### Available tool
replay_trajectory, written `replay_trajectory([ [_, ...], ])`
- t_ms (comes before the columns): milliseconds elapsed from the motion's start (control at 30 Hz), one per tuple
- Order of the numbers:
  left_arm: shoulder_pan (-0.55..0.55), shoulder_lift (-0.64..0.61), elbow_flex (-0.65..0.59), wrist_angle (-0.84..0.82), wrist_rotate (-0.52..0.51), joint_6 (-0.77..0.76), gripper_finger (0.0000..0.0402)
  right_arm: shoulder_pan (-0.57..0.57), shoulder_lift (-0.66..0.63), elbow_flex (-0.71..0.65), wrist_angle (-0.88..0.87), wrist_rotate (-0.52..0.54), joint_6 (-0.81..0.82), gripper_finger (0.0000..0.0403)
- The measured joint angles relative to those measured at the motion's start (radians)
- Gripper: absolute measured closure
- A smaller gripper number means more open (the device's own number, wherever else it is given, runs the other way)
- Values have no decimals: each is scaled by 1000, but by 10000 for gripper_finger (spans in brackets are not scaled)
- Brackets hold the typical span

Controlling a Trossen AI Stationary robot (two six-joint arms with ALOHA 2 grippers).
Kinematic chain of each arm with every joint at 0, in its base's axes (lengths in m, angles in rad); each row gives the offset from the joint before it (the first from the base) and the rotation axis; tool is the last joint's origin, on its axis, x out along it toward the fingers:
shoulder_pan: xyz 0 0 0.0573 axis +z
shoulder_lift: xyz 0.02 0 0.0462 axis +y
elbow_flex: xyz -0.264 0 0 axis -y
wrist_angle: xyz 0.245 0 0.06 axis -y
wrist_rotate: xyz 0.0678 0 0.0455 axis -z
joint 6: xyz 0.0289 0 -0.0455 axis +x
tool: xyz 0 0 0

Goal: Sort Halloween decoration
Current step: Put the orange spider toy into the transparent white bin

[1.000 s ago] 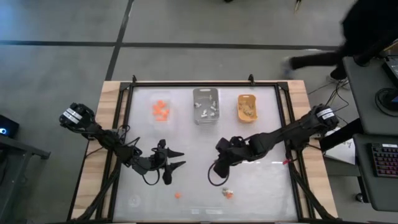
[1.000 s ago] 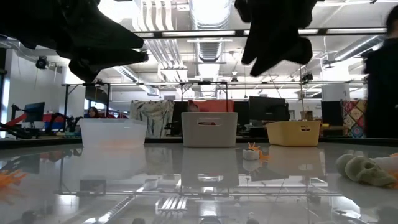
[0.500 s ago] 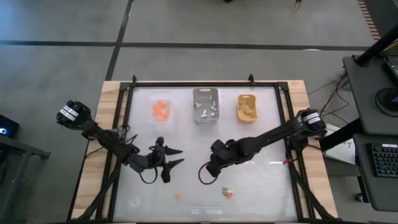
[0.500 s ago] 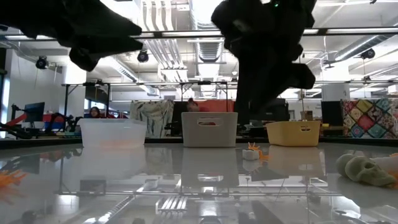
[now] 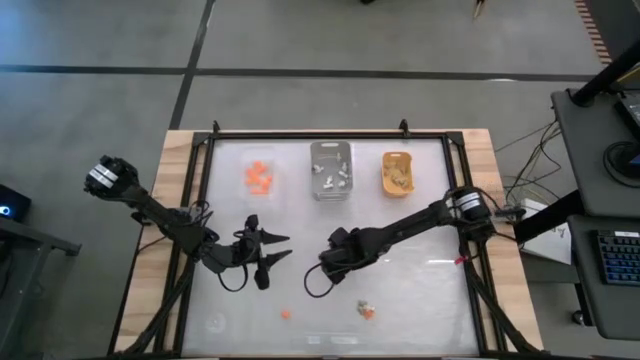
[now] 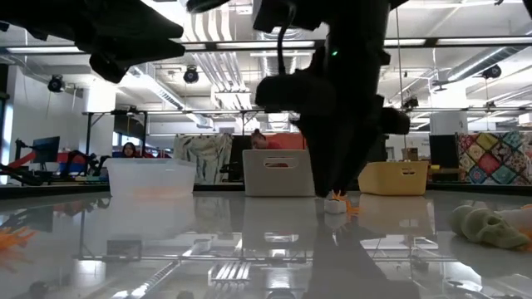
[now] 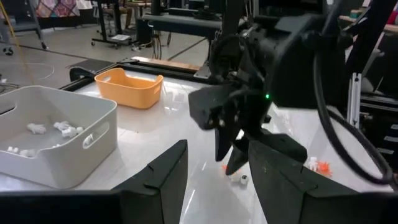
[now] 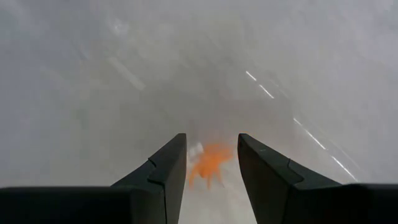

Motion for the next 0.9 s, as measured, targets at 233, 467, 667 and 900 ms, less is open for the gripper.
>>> replay_trajectory([
  [233, 0, -1, 0, -20, 0, -1, 248, -10, 49, 31, -6, -9, -1, 282],
  [467, 0, 1, 0, -21, 0, -4, 248, -11, 49, 31, -19, -10, 8, 338],
  [667, 0, 2, 0, -21, 0, -6, 248, -11, 49, 31, -19, -10, -1, 387],
  [900, -2, 0, 0, -15, 0, -8, 248, -15, 39, 31, -19, -10, -46, 394],
])
